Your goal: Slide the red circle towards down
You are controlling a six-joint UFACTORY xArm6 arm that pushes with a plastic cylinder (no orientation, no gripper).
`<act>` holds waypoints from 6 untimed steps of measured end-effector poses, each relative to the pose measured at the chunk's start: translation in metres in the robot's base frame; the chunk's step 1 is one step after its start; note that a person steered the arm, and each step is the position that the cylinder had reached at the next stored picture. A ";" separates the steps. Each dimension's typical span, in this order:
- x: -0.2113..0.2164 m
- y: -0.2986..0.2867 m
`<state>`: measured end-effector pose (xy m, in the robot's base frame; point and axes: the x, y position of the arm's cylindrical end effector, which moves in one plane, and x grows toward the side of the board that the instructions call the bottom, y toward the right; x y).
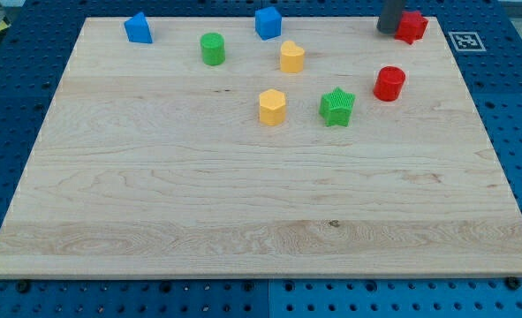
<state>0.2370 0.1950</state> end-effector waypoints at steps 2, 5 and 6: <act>0.100 -0.009; 0.107 -0.009; 0.107 -0.007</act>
